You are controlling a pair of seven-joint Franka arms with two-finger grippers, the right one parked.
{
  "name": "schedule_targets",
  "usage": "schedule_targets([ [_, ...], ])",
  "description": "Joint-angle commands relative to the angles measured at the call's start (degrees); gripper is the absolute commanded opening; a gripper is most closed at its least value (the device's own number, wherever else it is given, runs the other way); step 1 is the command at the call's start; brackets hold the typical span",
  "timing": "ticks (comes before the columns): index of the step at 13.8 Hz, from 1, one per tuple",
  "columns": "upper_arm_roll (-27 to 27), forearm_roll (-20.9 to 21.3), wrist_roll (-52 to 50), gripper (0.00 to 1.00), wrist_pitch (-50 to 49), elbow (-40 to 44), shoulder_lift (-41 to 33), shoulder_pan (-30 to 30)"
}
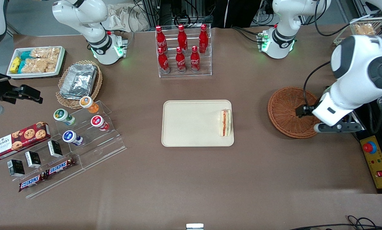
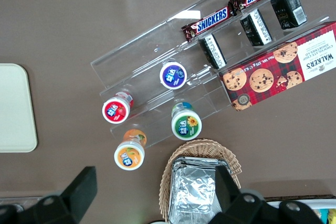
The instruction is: Place sandwich from basket to tray
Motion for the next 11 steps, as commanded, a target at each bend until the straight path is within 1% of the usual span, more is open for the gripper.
schedule_targets([
  [1, 3.52, -3.55, 5.25, 1.0, -4.22, 2.61, -1.97, 0.29],
  [2, 5.01, -4.0, 6.05, 1.0, -4.92, 3.4, -2.32, 0.38],
  [4, 6.07, -4.18, 5.88, 1.0, -6.59, 6.91, -2.42, 0.38],
  [11, 6.08, -3.65, 5.35, 1.0, -6.86, 7.71, -2.06, 0.29],
])
